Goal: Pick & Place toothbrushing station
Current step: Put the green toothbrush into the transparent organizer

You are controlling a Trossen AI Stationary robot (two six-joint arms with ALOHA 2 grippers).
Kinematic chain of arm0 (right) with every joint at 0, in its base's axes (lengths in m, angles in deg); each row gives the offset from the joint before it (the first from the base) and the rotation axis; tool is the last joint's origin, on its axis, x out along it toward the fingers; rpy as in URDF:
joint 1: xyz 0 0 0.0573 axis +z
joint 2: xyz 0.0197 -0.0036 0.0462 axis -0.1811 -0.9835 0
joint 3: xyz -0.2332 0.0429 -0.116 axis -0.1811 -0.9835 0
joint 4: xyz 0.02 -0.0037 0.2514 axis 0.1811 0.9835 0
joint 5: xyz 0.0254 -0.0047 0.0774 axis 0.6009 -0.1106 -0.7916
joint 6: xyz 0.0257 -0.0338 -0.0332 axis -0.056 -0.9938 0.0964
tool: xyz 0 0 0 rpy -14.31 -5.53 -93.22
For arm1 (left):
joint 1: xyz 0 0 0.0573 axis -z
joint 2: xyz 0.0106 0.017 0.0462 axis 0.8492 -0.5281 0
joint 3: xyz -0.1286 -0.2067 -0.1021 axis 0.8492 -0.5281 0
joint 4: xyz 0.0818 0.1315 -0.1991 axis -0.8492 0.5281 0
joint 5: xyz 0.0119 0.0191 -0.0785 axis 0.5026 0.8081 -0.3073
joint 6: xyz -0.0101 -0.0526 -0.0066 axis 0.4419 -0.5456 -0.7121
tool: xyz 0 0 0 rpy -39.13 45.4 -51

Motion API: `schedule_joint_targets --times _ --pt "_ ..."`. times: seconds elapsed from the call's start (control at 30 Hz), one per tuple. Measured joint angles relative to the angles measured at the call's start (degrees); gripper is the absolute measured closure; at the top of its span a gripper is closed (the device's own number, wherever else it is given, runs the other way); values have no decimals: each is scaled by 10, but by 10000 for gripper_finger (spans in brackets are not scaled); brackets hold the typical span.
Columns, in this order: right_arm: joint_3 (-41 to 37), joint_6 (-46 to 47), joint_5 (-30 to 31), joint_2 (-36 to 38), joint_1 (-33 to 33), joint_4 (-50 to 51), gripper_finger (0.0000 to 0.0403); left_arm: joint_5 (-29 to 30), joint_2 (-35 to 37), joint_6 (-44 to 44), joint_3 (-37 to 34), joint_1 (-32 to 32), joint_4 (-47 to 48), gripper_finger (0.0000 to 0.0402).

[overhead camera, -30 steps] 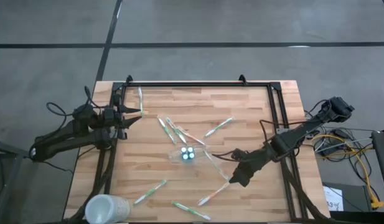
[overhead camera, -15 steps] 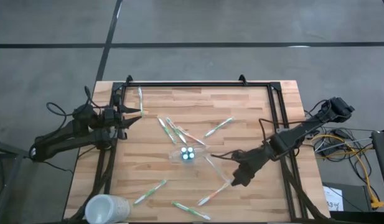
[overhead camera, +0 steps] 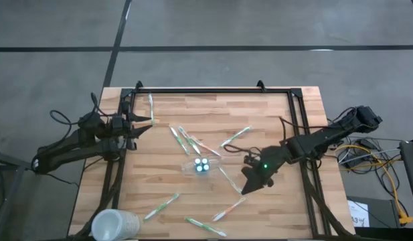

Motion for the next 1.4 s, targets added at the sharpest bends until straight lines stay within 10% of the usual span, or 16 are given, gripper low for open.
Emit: schedule_joint_targets --times 0.3,1.4 --pt "0 122 -31 16 -43 -43 390 0 0 0 0 0 0 268" --pt "0 32 -25 19 -54 -126 390 0 0 0 0 0 0 268"
